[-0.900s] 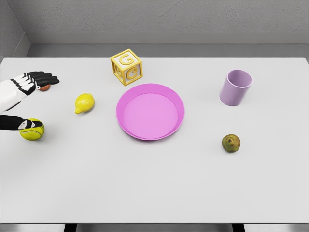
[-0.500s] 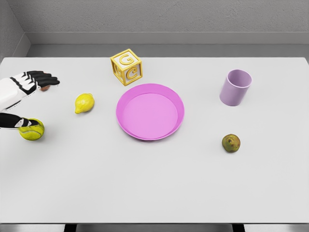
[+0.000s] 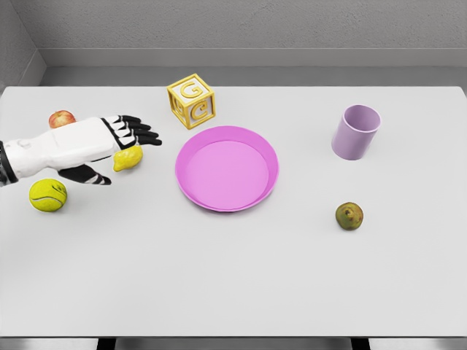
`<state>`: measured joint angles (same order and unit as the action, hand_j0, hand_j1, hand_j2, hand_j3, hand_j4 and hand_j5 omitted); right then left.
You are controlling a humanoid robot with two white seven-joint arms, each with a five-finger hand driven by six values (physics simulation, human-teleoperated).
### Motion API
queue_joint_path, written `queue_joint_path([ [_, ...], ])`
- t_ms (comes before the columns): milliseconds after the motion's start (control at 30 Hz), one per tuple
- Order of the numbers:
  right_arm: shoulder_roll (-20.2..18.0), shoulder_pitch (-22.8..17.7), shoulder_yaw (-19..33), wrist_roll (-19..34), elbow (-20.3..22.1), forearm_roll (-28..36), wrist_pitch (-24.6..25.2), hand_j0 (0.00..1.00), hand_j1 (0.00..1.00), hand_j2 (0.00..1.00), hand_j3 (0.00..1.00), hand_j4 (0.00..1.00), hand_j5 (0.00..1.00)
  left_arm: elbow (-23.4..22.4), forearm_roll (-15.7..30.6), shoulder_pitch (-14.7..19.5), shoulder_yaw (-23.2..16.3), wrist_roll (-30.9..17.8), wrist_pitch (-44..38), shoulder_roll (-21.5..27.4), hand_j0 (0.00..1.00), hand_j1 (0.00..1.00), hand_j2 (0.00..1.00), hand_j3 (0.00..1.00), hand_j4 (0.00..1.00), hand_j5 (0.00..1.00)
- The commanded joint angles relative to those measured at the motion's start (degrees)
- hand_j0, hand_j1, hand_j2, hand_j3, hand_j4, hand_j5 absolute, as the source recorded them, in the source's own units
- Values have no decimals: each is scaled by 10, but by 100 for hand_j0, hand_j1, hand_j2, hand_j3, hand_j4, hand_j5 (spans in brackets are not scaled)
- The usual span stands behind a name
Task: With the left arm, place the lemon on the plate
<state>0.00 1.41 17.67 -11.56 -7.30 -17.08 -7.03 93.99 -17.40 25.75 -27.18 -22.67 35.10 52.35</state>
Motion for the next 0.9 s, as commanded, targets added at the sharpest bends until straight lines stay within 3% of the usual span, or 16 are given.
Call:
queue_joint_path([
  [0,0,0,0,0,0,0,0,100,100,100,100,100,100,-41,-15,3,-26,0,-1,-13,100,100,100,100,100,100],
  [100,0,0,0,1,0,0,0,100,100,100,100,100,100,-134,-18,34,-31,0,-1,-46,100,100,100,100,100,100],
  [167,0,0,0,0,0,0,0,100,100,100,100,100,100,-196,-53,63,-31,0,-1,-88,100,100,100,100,100,100],
  [267,0,0,0,0,0,0,0,100,100,100,100,100,100,-211,-57,72,-45,0,-1,-93,100,100,100,100,100,100],
  [367,0,0,0,1,0,0,0,100,100,100,100,100,100,-248,-54,120,-107,1,-1,-109,100,100,100,100,100,100],
  [767,0,0,0,1,0,0,0,100,100,100,100,100,100,-256,-50,156,-176,3,-1,-82,100,100,100,100,100,100],
  [867,0,0,0,1,0,0,0,100,100,100,100,100,100,-257,-53,156,-177,3,-1,-82,100,100,100,100,100,100],
])
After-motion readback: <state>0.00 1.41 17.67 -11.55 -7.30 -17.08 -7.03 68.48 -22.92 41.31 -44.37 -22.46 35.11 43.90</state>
